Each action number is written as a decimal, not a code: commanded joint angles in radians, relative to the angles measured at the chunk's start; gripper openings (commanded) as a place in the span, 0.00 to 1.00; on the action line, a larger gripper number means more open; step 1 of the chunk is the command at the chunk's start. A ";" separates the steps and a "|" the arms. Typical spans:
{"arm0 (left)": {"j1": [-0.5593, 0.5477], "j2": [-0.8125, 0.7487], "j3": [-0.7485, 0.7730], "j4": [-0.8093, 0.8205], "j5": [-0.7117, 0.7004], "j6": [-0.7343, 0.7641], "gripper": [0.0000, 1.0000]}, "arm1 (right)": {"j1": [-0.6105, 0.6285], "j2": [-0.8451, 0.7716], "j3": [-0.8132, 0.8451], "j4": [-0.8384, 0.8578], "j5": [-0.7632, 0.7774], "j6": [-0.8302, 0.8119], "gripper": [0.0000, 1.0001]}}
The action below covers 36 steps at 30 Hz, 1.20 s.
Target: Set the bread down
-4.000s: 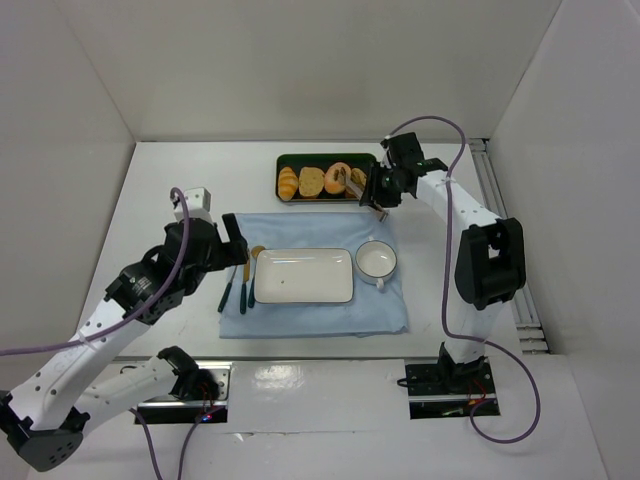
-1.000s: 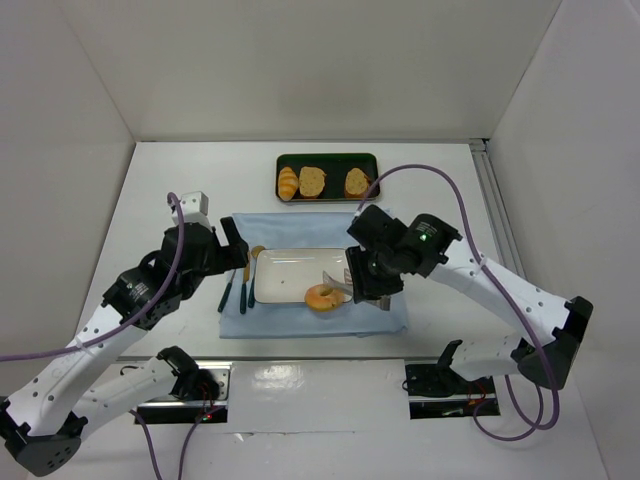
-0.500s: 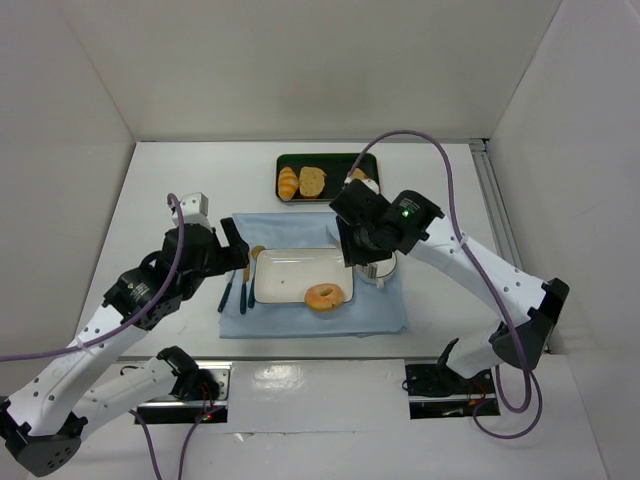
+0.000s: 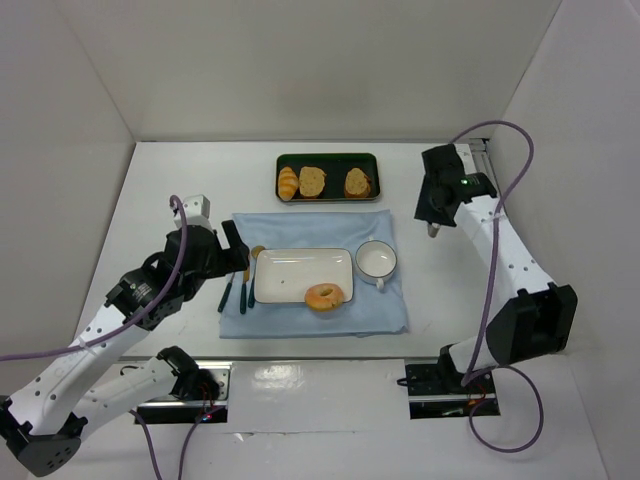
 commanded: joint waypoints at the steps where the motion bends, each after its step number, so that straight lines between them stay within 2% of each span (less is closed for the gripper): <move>1: -0.004 -0.012 0.002 0.021 0.006 0.000 0.97 | -0.108 -0.016 -0.076 0.164 -0.083 -0.087 0.52; 5: -0.004 -0.001 0.002 0.031 0.006 0.009 0.97 | -0.188 0.036 -0.124 0.263 -0.198 -0.100 0.52; 14: -0.004 0.008 0.002 0.049 0.006 0.009 0.97 | -0.253 0.148 -0.115 0.327 -0.293 -0.088 0.52; 28: -0.004 -0.001 -0.007 0.049 0.006 0.000 0.98 | -0.302 0.389 -0.142 0.402 -0.338 -0.079 0.52; 36: -0.004 -0.030 -0.007 0.020 0.006 -0.009 0.98 | -0.302 0.513 0.008 0.378 -0.306 -0.090 0.52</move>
